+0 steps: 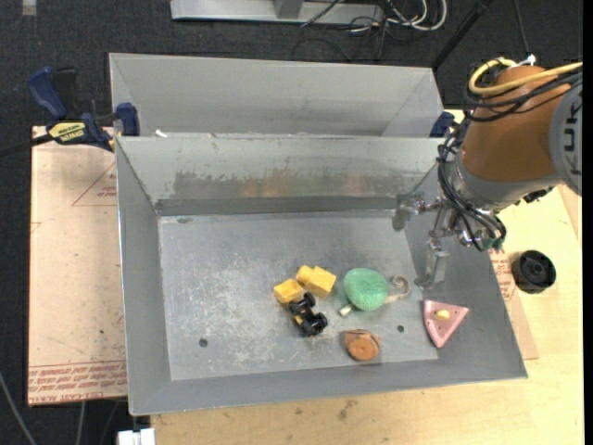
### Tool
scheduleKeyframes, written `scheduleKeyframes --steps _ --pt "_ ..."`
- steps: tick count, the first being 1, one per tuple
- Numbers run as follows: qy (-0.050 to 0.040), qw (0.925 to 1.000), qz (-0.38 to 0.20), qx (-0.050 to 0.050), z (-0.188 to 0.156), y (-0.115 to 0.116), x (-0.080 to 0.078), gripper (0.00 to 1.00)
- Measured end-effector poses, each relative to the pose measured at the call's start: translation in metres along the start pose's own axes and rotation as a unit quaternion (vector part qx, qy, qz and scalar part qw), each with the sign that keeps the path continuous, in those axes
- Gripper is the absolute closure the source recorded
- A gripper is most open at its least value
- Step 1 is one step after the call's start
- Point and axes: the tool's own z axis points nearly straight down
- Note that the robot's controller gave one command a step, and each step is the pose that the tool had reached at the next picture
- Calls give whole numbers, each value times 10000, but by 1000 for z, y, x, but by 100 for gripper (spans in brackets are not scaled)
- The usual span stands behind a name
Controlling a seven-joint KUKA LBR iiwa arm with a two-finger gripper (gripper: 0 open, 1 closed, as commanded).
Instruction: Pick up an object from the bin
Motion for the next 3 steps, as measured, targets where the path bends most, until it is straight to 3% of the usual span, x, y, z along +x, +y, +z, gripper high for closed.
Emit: scheduleKeyframes --steps 1,2,3 --pt "-47 10000 -40 20 39 12 -23 0" --pt "-9 9998 -187 1 72 16 4 0" --pt "8 9997 -246 7 87 28 10 0"
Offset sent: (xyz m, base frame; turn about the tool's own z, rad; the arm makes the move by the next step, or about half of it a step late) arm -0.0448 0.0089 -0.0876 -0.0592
